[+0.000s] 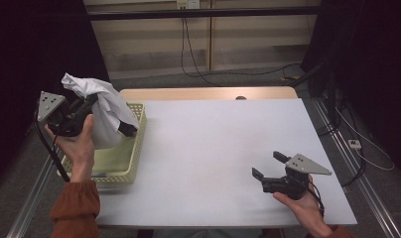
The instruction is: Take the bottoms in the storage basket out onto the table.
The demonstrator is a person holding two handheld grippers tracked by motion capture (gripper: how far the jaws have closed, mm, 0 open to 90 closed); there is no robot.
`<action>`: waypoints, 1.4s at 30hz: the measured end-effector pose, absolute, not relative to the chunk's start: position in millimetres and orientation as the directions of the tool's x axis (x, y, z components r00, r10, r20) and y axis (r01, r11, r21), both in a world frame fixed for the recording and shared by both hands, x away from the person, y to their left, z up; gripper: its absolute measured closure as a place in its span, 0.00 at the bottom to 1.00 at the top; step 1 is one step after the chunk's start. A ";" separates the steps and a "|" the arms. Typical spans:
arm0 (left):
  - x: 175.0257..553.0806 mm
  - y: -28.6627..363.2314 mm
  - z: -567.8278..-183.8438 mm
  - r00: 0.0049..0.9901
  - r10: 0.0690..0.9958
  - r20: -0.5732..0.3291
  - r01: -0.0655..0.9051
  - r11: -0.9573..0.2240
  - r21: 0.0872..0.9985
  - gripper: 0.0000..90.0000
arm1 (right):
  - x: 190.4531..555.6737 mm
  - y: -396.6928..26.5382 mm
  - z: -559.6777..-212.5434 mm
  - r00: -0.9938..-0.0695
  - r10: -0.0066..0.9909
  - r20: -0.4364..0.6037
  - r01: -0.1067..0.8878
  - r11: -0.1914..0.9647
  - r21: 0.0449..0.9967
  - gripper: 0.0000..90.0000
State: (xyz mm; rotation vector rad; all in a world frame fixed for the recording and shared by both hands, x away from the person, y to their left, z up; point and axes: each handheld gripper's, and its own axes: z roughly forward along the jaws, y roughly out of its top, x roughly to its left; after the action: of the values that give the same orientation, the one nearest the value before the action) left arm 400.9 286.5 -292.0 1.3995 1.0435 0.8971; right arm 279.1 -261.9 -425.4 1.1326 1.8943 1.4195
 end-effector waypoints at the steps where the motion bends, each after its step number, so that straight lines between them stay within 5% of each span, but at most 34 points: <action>1: 400.3 287.2 -291.2 0.321 0.946 -0.038 0.099 0.006 0.995 0.92 | 279.2 -262.0 -425.4 -0.521 0.850 0.079 0.315 0.105 0.943 0.05; 42: 373.9 291.2 -258.2 0.355 0.934 -0.035 -0.032 0.049 0.998 0.92 | 279.0 -262.1 -425.4 -0.522 0.849 0.079 0.314 0.106 0.943 0.05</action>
State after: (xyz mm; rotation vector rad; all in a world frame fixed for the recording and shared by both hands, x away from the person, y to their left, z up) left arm 373.9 291.2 -258.2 1.2992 0.9314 0.9283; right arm 279.0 -262.1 -425.4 1.1312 1.8954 1.4193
